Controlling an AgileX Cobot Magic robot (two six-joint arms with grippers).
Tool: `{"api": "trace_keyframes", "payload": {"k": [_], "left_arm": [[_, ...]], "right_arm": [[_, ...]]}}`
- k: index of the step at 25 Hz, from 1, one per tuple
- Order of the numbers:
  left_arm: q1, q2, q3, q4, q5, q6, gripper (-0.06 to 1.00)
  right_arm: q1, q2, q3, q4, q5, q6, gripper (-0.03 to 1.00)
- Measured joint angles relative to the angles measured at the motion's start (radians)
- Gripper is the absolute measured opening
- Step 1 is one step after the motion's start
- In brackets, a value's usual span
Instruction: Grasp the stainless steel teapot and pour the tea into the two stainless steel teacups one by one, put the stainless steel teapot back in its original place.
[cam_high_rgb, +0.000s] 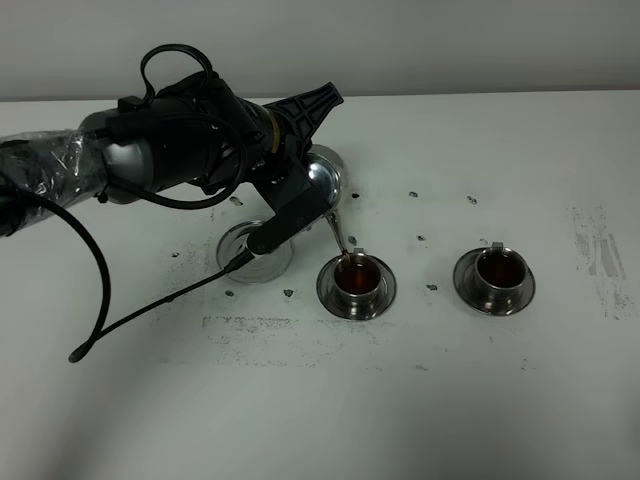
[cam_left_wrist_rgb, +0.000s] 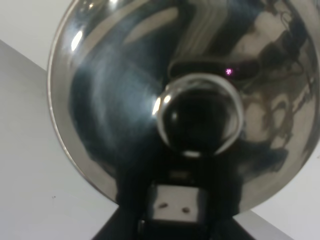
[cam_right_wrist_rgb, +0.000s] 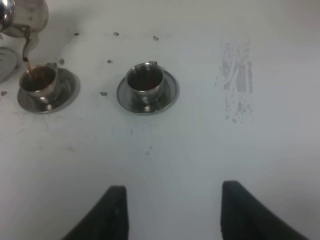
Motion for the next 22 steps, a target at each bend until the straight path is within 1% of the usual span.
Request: {"api": "trace_keyframes", "payload": {"k": [22], "left_arm": [[0.000, 0.003, 0.000, 0.002, -0.004, -0.003, 0.19]], "right_arm": [[0.000, 0.000, 0.000, 0.000, 0.000, 0.000, 0.41]]}}
